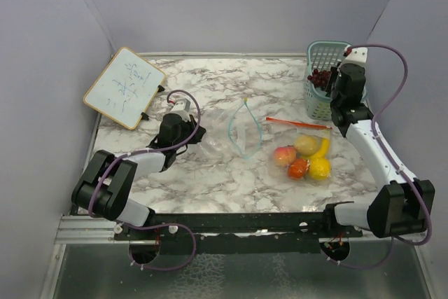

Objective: Open the zip-top bag and remove the fake food
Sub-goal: Place the fake fruit in the bin, then place the zipper food storage bag at the center of the board.

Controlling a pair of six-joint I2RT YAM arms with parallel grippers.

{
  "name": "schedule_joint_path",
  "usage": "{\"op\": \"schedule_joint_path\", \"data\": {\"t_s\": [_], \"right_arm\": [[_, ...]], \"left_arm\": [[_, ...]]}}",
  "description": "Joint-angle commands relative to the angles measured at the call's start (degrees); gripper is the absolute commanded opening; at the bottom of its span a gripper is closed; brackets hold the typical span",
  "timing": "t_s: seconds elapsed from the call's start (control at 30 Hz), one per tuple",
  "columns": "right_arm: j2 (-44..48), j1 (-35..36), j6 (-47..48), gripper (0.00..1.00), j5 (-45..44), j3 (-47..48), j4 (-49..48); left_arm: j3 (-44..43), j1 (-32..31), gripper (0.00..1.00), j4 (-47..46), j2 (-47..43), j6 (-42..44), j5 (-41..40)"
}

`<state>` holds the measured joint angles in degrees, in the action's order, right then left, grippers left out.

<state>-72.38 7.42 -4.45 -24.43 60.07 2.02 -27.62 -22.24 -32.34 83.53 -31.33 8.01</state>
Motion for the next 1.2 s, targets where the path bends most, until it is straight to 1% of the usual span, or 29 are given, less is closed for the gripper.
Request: {"op": "schedule_joint_path", "data": {"t_s": [0.0, 0.1, 0.13, 0.17, 0.2, 0.27, 0.33, 0.37, 0.43, 0.5, 0.67, 0.8, 0.9, 1.07, 1.17], "right_arm": [[-2.00, -1.70, -0.83, 0.02, -0.97, -0.66, -3.80], [-4.80, -2.39, -1.40, 0.02, 0.26, -0.43, -3.25], [-5.86, -2.53, -1.77, 0.04, 0.53, 0.05, -2.37], [-6.75, -2.58, -1.99, 0.10, 1.06, 0.42, -1.88], [-7.18, -2.59, -2.05, 0.18, 2.18, 0.55, -1.65], [-7.67, -2.67, -2.25, 0.39, 3.98, 0.88, -1.42], [-7.60, -2.70, -1.86, 0.57, 5.98, 1.22, -1.42], [-7.59, -2.68, -1.80, 0.63, 6.46, 1.77, -0.66], [-7.26, -2.69, -1.61, 0.69, 7.46, 2.87, 0.71], [-6.07, -2.72, -1.78, 0.70, 8.78, 3.07, 1.27], [-2.07, -2.67, -1.00, 0.72, 11.52, 0.56, 0.30], [-0.74, -2.69, -1.18, 0.72, 14.56, -0.39, 0.68], [-0.22, -2.67, -1.47, 0.72, 14.87, -1.40, 1.63], [2.63, -2.68, -2.06, 0.72, 17.59, -3.60, 1.72], [3.99, -2.68, -2.47, 0.71, 19.40, -4.31, 2.08]], "left_arm": [[-2.52, 0.26, 0.00, 0.14, 0.64, -0.68, -2.08], [-3.40, 0.27, 0.00, 0.25, 1.13, -0.84, -2.47], [-3.72, 0.26, 0.00, 0.26, 1.43, -0.95, -2.45], [-4.06, 0.27, 0.00, 0.26, 1.67, -1.07, -2.54], [-4.48, 0.31, 0.00, 0.37, 1.92, -1.14, -2.62], [-5.88, 0.47, 0.00, 1.22, 2.60, -1.65, -2.98], [-7.61, 1.27, 0.00, 1.48, 3.49, -3.26, -2.14], [-8.59, 1.66, 0.00, 1.60, 4.01, -4.12, -1.64], [-10.54, 2.61, 0.00, 2.02, 5.16, -5.44, -1.80], [-12.65, 3.45, 0.00, 2.42, 6.24, -5.44, -2.84], [-18.93, 5.92, 0.00, 5.32, 9.05, -3.54, -10.11], [-23.36, 8.51, 0.00, 5.52, 11.77, -3.57, -15.06], [-26.44, 9.74, 0.00, 5.31, 13.29, -4.17, -17.97], [-31.04, 12.07, 0.00, 7.07, 19.16, -4.02, -19.94], [-31.17, 13.14, 0.00, 6.83, 19.63, -4.30, -20.14]]}}
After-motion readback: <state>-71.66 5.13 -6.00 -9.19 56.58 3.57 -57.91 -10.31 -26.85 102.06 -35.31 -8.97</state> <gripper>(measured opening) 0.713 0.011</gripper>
